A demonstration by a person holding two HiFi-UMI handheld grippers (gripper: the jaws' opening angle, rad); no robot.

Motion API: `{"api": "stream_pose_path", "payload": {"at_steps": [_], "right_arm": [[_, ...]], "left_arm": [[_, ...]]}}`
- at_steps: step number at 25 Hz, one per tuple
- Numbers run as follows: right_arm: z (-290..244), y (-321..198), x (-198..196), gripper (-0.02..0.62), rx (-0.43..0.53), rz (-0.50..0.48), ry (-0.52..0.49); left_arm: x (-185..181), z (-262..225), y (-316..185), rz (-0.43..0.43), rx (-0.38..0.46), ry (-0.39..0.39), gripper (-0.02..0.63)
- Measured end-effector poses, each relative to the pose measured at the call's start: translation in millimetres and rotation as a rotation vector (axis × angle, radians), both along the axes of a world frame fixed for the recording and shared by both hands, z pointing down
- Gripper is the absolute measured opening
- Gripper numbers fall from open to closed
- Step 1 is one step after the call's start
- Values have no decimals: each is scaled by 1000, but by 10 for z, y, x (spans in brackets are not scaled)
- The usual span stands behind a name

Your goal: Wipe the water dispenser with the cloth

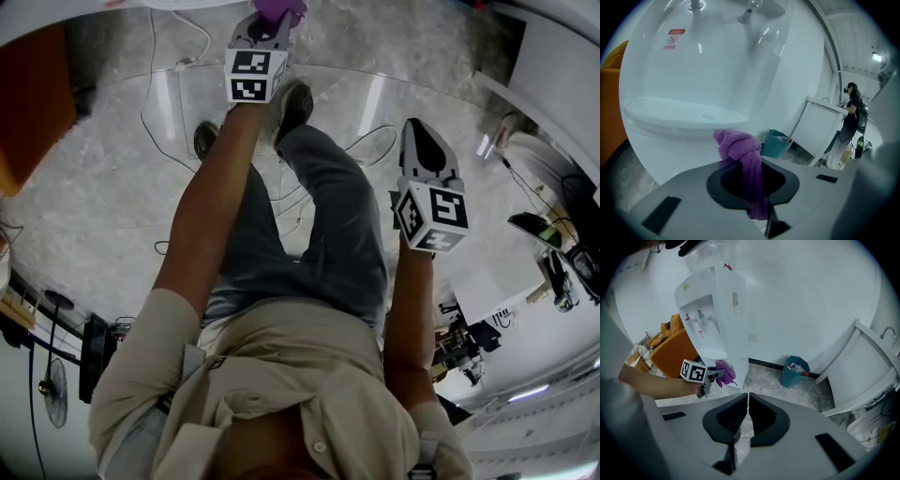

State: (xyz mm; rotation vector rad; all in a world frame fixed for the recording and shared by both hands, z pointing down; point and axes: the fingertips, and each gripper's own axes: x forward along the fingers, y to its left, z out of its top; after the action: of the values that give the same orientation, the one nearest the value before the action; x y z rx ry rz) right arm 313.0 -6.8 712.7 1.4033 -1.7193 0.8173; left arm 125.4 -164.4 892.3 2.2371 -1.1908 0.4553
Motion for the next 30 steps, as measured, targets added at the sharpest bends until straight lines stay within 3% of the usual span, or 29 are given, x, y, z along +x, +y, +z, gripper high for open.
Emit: {"api": "stream_pose_path", "payload": {"at_steps": [5,12,19,30], "right_arm": [[-378,-100,-241,26,18,-20,-35],[-1176,-310,-654,26,86,-64,-78],[-2132,-525,-1068,26,191,-92,-109],[-3581,-752,-1654,26,350,-200,-134]], "left_arm": [[-347,-590,255,13,47,-50,58],[-976,-1823,377,-26,134,-77,58],[-1488,-3306,348,51,316,-152,58],[-2050,-5129,471,100,443,-180,58]]}}
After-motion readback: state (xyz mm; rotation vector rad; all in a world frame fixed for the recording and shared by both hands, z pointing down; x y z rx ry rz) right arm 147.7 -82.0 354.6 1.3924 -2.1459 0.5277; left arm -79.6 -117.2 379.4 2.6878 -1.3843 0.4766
